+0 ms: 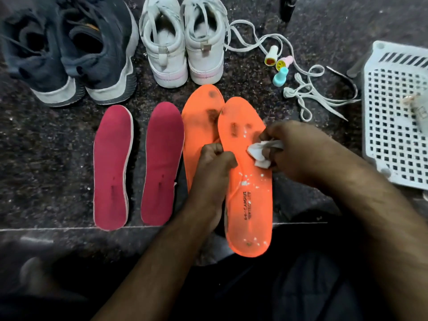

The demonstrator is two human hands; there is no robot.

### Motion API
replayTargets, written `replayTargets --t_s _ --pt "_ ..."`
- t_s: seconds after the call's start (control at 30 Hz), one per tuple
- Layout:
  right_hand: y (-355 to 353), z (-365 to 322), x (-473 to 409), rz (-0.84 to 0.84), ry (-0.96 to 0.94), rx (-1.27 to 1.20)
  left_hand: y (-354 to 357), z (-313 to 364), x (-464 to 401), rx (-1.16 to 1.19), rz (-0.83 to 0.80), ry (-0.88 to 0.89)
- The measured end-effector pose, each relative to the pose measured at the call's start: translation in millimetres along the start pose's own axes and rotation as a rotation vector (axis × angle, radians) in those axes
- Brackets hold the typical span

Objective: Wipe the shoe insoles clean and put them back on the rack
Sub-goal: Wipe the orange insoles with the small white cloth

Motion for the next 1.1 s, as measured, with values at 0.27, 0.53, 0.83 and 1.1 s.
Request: replayTargets --t_s 0.27,0.53,0.83,1.1 --pt "-1 -17 18 -0.088 -0.145 -0.012 -1 7 14 0.140 -0.113 -0.113" --pt "-8 -14 22 0.044 -0.140 0.014 2 11 20 0.185 -0.112 -0.166" --pt "-7 -22 19 0.071 -0.263 -0.035 -4 18 14 0.300 -0.232 -0.123" --pt "-6 -25 17 0.037 -0.389 -0.018 -12 15 0 0.203 -0.187 -0.140"
Point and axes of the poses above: each hand's wrist, its own x-axis away from the middle knuckle, its own y-axis out of the palm, z = x × y, the point moved 2 cm from there along -x, towards the middle knuckle, and after that the axes turned 2 degrees about z, right-handed, at the moved point
